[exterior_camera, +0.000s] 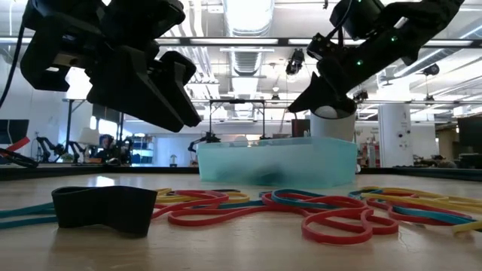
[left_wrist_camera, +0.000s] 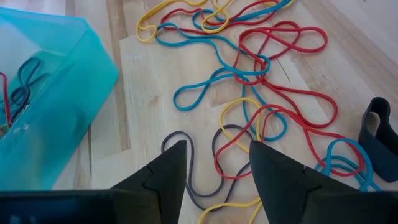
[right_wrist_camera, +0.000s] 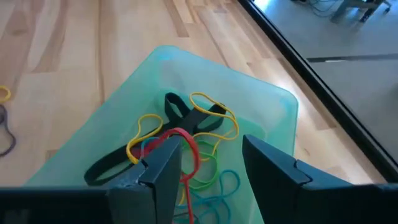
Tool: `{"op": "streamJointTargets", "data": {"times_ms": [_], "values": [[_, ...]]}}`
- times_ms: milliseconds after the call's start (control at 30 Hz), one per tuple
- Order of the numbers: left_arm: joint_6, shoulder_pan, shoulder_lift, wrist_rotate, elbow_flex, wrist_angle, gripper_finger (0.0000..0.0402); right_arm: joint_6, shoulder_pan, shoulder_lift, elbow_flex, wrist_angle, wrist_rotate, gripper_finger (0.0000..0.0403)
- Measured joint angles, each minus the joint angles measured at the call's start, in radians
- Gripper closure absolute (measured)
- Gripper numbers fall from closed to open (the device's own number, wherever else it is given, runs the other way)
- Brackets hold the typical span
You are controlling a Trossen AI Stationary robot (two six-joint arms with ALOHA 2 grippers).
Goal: Pick and place rubber bands into bin
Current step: Put the red rubber band into the blue bin
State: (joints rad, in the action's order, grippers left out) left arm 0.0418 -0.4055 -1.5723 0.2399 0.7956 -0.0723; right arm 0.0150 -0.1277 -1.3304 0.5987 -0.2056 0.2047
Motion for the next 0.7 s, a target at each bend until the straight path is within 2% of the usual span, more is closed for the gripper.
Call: {"op": "streamJointTargets", "data": {"times_ms": [133, 267, 433, 700], "values": [[0.000, 0.000, 0.000, 0.000, 0.000, 0.000, 0.0242, -0.104, -0.018, 0.000, 0.002, 0.015, 0.001, 0.0238], [0.000, 0.000, 0.000, 0.000, 0.000, 0.000, 0.0242, -0.118, -0.036, 0.000, 0.010, 0.097, 0.007, 0.0238], [0.000, 0.000, 0.000, 0.000, 0.000, 0.000, 0.0242, -0.054, -0.029, 0.002, 0.026, 0.121, -0.012, 0.0238], [-0.008, 0.027, -0.037, 0.017, 0.002, -0.026, 0.0242, 0.006, -0.003, 0.002, 0.054, 0.119, -0.129, 0.0239]]}}
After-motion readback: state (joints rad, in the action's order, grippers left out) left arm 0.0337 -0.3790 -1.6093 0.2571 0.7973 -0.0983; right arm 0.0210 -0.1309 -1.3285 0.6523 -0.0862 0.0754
